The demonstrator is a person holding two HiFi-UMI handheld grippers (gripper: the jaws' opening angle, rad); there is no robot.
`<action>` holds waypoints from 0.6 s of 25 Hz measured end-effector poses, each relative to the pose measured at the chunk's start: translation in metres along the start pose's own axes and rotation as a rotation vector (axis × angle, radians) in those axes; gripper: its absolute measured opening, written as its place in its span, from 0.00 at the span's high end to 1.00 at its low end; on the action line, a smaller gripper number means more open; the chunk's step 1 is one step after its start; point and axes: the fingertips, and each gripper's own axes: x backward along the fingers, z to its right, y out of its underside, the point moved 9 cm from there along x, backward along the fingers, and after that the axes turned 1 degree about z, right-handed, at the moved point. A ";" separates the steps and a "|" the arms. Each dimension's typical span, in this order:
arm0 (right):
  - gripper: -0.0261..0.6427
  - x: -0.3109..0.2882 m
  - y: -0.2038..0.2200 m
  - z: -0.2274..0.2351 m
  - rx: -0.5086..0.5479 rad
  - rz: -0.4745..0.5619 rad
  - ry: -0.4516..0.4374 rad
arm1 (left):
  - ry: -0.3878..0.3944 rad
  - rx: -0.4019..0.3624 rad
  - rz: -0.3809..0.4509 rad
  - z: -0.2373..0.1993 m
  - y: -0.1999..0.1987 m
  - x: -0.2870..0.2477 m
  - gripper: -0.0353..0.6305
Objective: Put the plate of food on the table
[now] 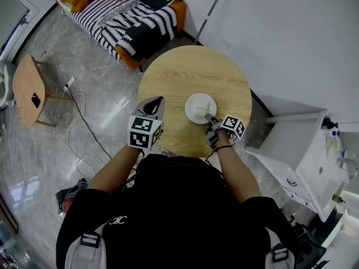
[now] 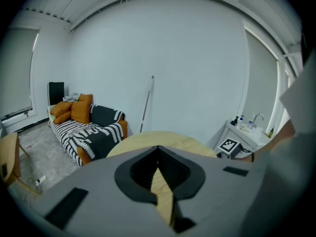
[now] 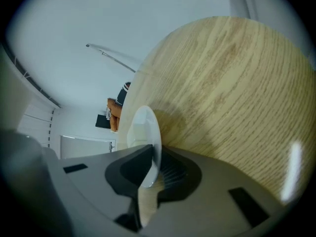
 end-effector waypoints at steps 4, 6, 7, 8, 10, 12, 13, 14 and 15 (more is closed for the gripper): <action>0.88 0.000 0.002 -0.008 0.048 0.035 0.065 | 0.009 0.001 0.002 0.000 0.001 0.000 0.94; 0.88 0.001 0.004 -0.013 0.095 0.068 0.107 | 0.017 0.001 0.002 0.001 0.002 0.000 0.94; 0.87 0.002 0.004 -0.015 0.131 0.087 0.135 | 0.021 0.000 0.001 0.002 0.003 0.000 0.94; 0.86 0.003 0.005 -0.018 0.173 0.104 0.165 | 0.025 0.000 0.001 0.002 0.003 0.000 0.94; 0.84 0.005 0.006 -0.021 0.248 0.123 0.228 | 0.031 0.002 -0.002 0.002 0.004 0.001 0.94; 0.82 0.006 0.007 -0.025 0.324 0.127 0.299 | 0.035 0.007 -0.005 0.002 0.005 0.000 0.94; 0.81 0.005 0.007 -0.028 0.371 0.125 0.339 | 0.037 0.008 -0.007 0.001 0.006 0.000 0.94; 0.80 0.004 0.009 -0.031 0.424 0.124 0.381 | 0.040 0.009 -0.008 0.001 0.006 -0.001 0.94; 0.77 0.002 0.012 -0.034 0.477 0.126 0.424 | 0.042 0.008 -0.009 0.000 0.007 -0.002 0.94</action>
